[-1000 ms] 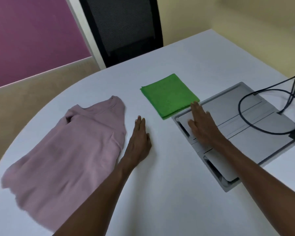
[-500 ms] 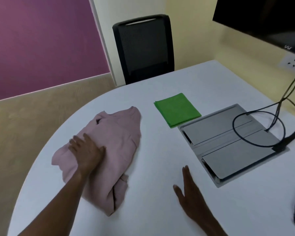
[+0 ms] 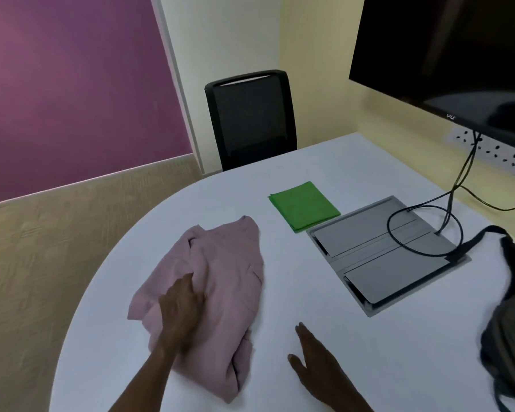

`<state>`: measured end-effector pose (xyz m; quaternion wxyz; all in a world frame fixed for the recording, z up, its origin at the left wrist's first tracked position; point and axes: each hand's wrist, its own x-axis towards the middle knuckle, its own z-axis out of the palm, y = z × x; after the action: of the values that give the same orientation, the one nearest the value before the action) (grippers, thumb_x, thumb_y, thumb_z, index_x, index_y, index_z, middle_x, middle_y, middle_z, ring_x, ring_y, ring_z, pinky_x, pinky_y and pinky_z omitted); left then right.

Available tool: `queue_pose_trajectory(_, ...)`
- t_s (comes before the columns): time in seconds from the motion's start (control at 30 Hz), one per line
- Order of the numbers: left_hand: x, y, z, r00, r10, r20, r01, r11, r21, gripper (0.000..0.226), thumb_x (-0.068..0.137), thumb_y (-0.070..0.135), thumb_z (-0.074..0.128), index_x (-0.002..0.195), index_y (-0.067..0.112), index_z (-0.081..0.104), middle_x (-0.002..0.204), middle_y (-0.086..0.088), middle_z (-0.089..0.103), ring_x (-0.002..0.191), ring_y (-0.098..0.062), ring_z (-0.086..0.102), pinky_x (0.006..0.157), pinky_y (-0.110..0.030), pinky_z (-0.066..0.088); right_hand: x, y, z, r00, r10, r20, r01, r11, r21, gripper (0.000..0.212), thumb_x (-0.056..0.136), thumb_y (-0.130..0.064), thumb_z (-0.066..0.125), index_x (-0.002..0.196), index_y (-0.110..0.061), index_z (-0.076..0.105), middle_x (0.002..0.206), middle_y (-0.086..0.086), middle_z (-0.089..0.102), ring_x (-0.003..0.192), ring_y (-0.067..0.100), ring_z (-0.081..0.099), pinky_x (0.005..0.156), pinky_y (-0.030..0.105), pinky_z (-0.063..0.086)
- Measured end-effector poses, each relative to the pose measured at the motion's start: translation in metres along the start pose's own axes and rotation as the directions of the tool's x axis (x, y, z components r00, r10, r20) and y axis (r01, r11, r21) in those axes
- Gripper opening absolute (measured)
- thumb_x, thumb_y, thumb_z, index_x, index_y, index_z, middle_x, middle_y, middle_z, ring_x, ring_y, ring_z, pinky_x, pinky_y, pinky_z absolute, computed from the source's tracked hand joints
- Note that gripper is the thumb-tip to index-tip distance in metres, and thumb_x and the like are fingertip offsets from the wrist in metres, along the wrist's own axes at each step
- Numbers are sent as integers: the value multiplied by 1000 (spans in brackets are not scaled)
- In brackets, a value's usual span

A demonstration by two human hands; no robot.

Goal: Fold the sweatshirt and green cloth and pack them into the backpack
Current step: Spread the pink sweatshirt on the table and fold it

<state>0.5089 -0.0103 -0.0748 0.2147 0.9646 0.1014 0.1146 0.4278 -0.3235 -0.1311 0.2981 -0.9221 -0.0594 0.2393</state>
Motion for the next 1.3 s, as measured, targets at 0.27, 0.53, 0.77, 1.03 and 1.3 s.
queue_pose_trajectory(0.27, -86, 2, 3, 986, 136, 92, -133, 990, -39, 43, 76, 40, 52, 106, 13, 68, 77, 0, 65, 67, -27, 63, 59, -35, 47, -32, -22, 22, 998, -55, -15, 53, 994, -96, 130, 58, -90, -17, 156, -13, 18, 163, -1, 18, 149, 16, 25, 119, 27, 18)
queue_pose_trajectory(0.53, -149, -12, -4, 926, 338, 170, -315, 938, -147, 34, 85, 46, 55, 108, 25, 68, 87, 12, 66, 71, -13, 59, 60, -31, 43, -56, 4, 24, 963, -41, -267, 31, 999, -39, 43, 83, -41, 41, 84, -9, 70, 81, 7, 71, 77, 25, 68, 67, 28, 51)
queue_pose_trajectory(0.77, -163, -33, -18, 842, 413, 348, -346, 907, -239, 39, 75, 43, 72, 112, 32, 66, 102, 20, 67, 87, -7, 63, 74, -31, 51, -59, 15, 0, 869, 406, -282, -338, 904, 260, 59, 89, -24, 64, 140, -3, 45, 135, 18, 53, 125, 34, 50, 103, 43, 43)
queue_pose_trajectory(1.03, -145, 2, -49, 756, 224, 615, -83, 965, -250, 32, 78, 64, 69, 89, 33, 68, 92, 15, 65, 86, 0, 60, 75, -17, 46, -60, 52, -18, 840, 534, -90, -474, 805, 357, 91, 66, -26, 68, 149, -16, 34, 143, 10, 51, 135, 33, 43, 109, 50, 39)
queue_pose_trajectory(1.3, -140, 86, -40, 903, 119, 413, 23, 946, -323, 16, 91, 36, 65, 82, 24, 71, 80, 13, 70, 75, -1, 63, 71, -28, 53, -83, 11, -49, 892, 284, -353, -151, 921, 359, 26, 64, -19, 80, 59, -9, 56, 55, -6, 53, 56, 11, 48, 48, 21, 33)
